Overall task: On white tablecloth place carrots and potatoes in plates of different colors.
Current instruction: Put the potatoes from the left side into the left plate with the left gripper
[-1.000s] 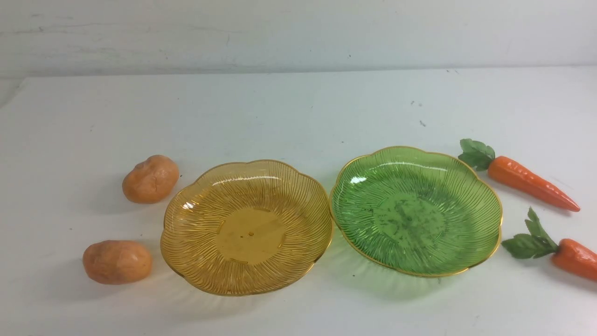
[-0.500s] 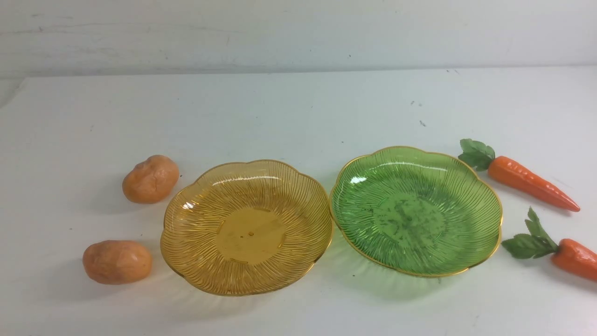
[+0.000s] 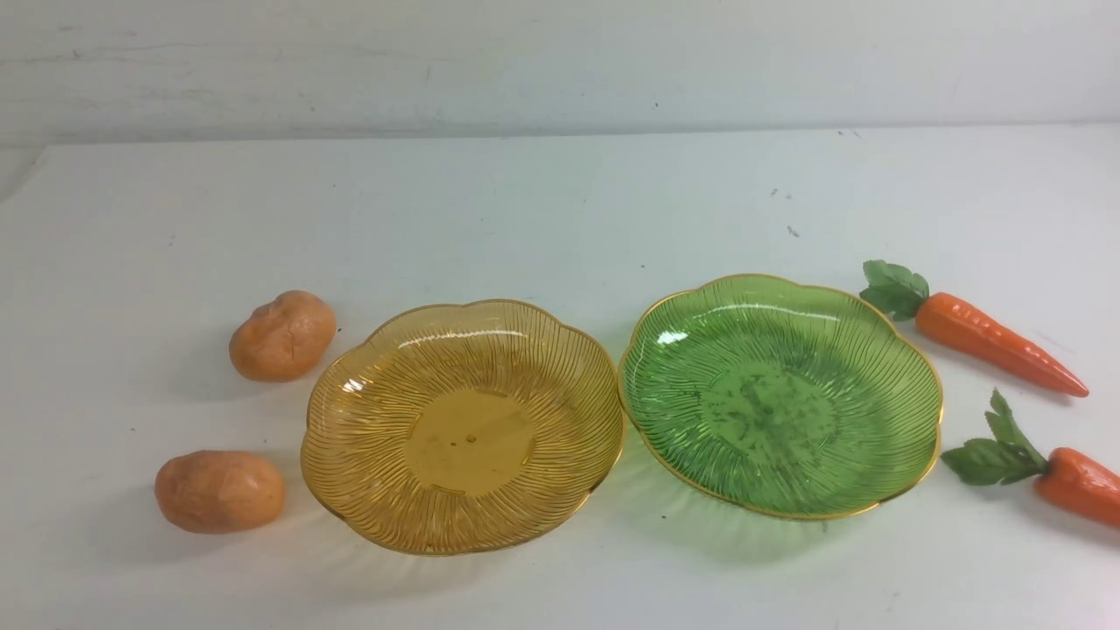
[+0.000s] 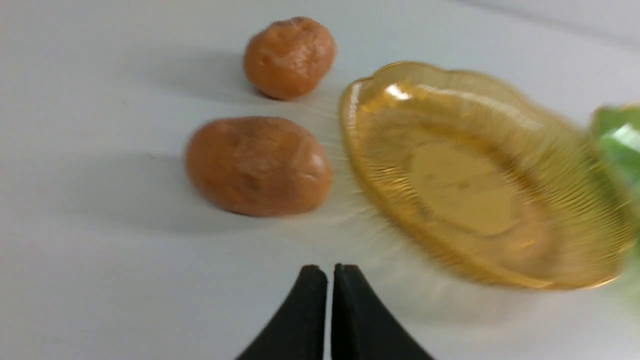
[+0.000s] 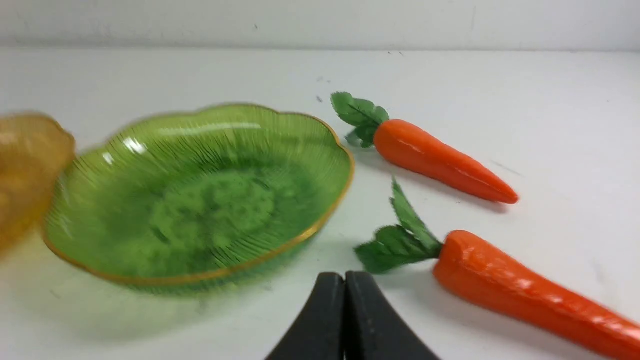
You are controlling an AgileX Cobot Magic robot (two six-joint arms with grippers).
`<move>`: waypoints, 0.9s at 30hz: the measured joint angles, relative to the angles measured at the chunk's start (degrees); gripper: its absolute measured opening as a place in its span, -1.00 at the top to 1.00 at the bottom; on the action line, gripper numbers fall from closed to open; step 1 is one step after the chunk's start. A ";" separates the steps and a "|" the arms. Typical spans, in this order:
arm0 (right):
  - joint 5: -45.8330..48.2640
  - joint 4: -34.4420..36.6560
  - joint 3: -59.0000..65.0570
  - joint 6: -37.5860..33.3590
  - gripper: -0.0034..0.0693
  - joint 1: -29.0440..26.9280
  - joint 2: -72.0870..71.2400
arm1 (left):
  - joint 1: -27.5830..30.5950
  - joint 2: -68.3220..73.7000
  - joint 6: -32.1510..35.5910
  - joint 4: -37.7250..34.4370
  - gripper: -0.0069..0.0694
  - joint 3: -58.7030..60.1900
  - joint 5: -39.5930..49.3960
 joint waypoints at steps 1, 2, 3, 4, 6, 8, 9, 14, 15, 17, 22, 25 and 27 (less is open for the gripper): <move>-0.70 6.20 0.00 3.80 0.95 0.00 0.00 | 0.00 0.00 -2.86 -5.81 0.80 0.00 0.00; -1.03 10.74 0.00 6.76 0.95 0.00 0.00 | 0.00 0.00 -5.45 -12.20 0.80 0.00 0.00; -1.16 15.13 0.00 8.60 0.95 0.00 0.00 | 0.00 0.00 -6.93 -17.54 0.80 0.00 0.00; -1.33 17.95 0.00 9.62 0.95 0.00 0.00 | 0.00 0.00 -7.64 -21.74 0.80 0.00 -0.06; -1.74 20.55 0.00 10.36 0.95 0.00 0.00 | 0.00 0.00 -7.64 -24.88 0.80 0.00 -0.40; -2.19 22.23 0.00 10.96 0.95 0.00 0.00 | 0.00 0.00 -7.69 -27.23 0.80 0.00 -0.93; -2.36 22.81 0.00 11.12 0.95 0.00 0.00 | 0.00 0.00 -7.70 -28.44 0.80 0.00 -1.69; -3.20 25.34 -0.16 10.67 0.95 0.00 0.00 | 0.00 0.00 -6.55 -32.87 0.80 -0.16 -5.27; -3.20 25.61 -0.81 9.73 0.95 0.00 0.00 | 0.00 0.00 -5.55 -33.04 0.80 -0.50 -5.09; -3.35 25.68 -2.86 7.36 0.95 0.00 0.00 | 0.00 0.00 -2.83 -33.03 0.81 -1.84 -3.99; -5.09 23.61 -14.68 -5.03 0.95 0.00 0.48 | 0.00 3.37 5.61 -31.81 0.83 -10.59 0.22; -2.08 20.59 -22.06 -11.40 0.95 0.00 4.26 | 0.00 11.90 8.98 -27.16 0.83 -19.21 4.85; 4.73 17.34 -27.62 -14.43 0.95 0.00 9.59 | 0.00 17.43 9.72 -22.86 0.83 -23.79 9.79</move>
